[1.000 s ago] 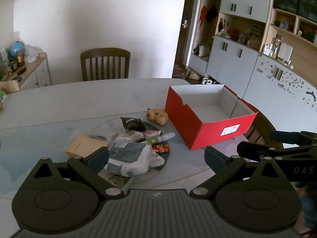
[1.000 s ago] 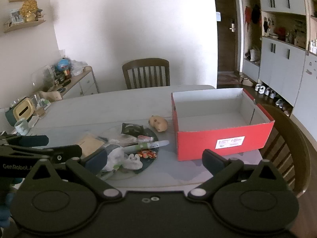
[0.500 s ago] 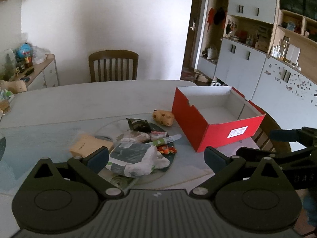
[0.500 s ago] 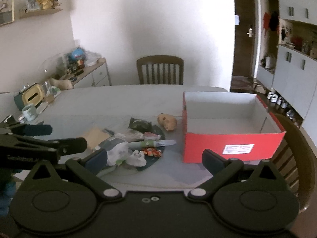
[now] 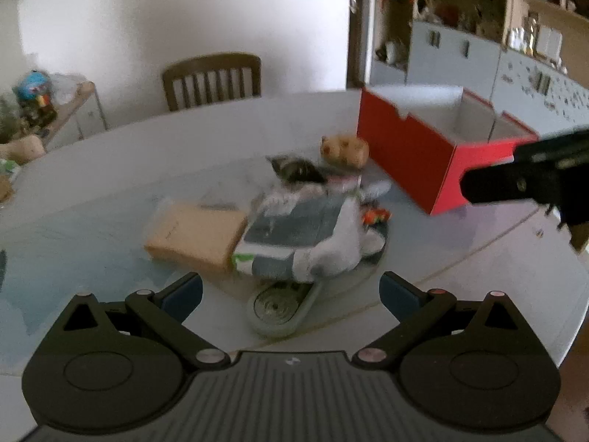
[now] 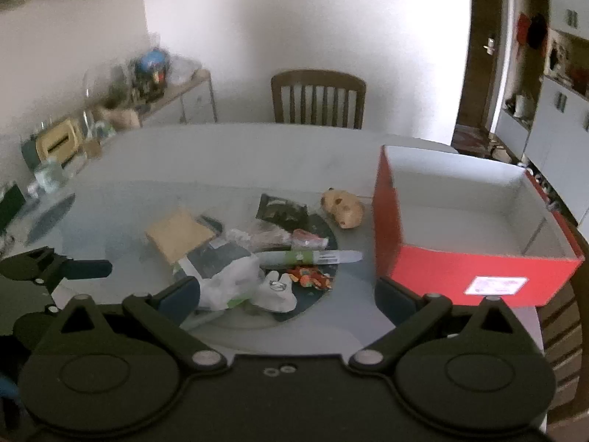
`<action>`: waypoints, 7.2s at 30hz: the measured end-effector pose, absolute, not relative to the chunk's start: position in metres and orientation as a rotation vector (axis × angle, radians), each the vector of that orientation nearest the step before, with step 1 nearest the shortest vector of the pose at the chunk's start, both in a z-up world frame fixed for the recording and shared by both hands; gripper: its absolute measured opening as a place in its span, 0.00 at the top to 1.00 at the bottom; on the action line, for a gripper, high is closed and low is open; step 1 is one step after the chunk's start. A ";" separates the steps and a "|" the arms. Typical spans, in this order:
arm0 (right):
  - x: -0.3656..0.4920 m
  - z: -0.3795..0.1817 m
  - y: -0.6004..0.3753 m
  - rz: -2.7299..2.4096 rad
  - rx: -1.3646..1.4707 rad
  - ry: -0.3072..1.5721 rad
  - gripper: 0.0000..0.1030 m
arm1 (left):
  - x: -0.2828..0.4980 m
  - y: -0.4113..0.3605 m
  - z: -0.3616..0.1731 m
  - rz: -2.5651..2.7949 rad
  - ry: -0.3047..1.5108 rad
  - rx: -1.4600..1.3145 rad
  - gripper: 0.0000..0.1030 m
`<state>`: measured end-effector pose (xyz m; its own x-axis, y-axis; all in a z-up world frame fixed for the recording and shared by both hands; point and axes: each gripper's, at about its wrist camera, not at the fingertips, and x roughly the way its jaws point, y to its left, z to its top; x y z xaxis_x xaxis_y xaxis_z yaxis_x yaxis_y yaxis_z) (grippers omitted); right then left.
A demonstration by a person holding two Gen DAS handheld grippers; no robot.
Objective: Organize objects
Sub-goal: 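Grasp the grey-and-white wipes packet with the right tool and lift it, then carry the wipes packet into the red box and open the right tool, then withdraw the right tool from the box back toward the tray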
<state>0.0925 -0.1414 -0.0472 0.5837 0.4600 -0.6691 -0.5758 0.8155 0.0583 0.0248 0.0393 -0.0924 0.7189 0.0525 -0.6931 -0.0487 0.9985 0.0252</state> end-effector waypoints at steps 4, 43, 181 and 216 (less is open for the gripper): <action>0.100 -0.061 -0.117 0.636 -0.224 0.751 0.02 | 0.040 0.049 -0.123 0.007 0.813 0.039 0.01; 0.149 -0.114 -0.020 0.747 -0.326 0.988 0.75 | 0.065 0.071 -0.171 -0.198 0.836 0.108 0.46; 0.260 -0.029 -0.297 0.494 -0.104 0.778 0.49 | 0.275 -0.131 -0.027 -0.326 0.845 0.102 0.37; 0.148 -0.026 -0.180 0.541 -0.115 0.725 0.18 | 0.137 0.029 -0.021 -0.242 0.709 -0.040 0.08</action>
